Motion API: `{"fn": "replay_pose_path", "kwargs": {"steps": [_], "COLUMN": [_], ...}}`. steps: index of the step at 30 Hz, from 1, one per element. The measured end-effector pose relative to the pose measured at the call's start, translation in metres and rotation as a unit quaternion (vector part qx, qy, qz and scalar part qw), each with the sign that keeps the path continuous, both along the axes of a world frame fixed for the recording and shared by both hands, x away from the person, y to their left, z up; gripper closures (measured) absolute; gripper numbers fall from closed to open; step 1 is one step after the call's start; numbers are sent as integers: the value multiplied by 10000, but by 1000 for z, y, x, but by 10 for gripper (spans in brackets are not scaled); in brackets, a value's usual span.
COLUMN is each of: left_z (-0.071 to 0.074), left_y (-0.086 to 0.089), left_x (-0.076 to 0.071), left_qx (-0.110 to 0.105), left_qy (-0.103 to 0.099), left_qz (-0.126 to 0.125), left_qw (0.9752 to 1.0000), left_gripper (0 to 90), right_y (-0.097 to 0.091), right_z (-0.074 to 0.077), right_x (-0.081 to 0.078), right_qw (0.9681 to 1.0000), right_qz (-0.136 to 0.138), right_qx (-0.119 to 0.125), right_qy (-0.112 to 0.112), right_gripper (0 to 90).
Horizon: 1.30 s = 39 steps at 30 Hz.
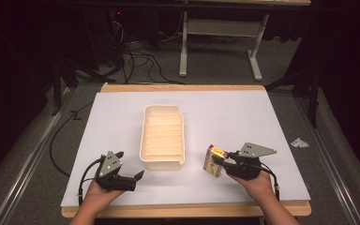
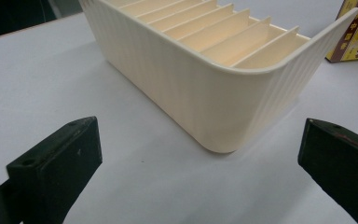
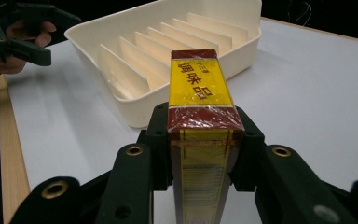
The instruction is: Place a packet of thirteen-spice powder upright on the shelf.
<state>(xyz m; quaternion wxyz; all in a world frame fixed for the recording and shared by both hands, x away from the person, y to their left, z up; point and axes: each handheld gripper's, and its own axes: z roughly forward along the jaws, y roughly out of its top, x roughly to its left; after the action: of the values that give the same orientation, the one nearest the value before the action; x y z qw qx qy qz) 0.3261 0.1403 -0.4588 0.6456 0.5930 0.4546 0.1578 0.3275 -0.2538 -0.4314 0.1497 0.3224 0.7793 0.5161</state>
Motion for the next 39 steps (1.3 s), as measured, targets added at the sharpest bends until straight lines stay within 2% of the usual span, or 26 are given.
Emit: {"fn": "replay_pose_path", "kwargs": {"steps": [5, 9, 13, 15, 19, 23, 28, 31, 35, 39], "left_z": [0, 0, 1, 2, 2, 2, 2, 4, 4, 7], "left_y": [0, 0, 1, 1, 2, 3, 5, 6, 6, 5], "left_x": [0, 0, 0, -1, 0, 1, 2, 3, 3, 2], "left_qx": [-11, -33, -20, -24, -34, -149, -160, -240, -226, -246], "left_qy": [-5, -9, -9, -32, -30, 10, 12, -4, -22, -62], "left_qz": [-2, -2, -16, -31, -29, -8, 3, 24, 20, 7], "left_qw": [10000, 10000, 10000, 10000, 10000, 9999, 9999, 9997, 9997, 9997], "left_gripper": [1, 1, 1, 1, 1, 1, 2, 2, 2, 2], "right_y": [-4, -8, -9, -8, -7, -6, -4, -1, 3, 7], "right_z": [3, 6, 9, 12, 15, 21, 24, 27, 32, 38], "right_x": [2, 7, 9, 10, 13, 18, 23, 30, 36, 44], "right_qw": [9999, 9998, 9997, 9996, 9997, 9994, 9995, 9995, 9991, 9983], "right_qz": [-111, -145, -108, -82, -60, 3, 73, 134, 217, 380], "right_qx": [18, 133, 181, 151, 124, 213, 175, 164, 192, 83], "right_qy": [-55, -92, -107, -203, -226, -281, -255, -246, -315, -443], "right_gripper": [677, 678, 678, 679, 679, 680, 680, 680, 681, 680]}}
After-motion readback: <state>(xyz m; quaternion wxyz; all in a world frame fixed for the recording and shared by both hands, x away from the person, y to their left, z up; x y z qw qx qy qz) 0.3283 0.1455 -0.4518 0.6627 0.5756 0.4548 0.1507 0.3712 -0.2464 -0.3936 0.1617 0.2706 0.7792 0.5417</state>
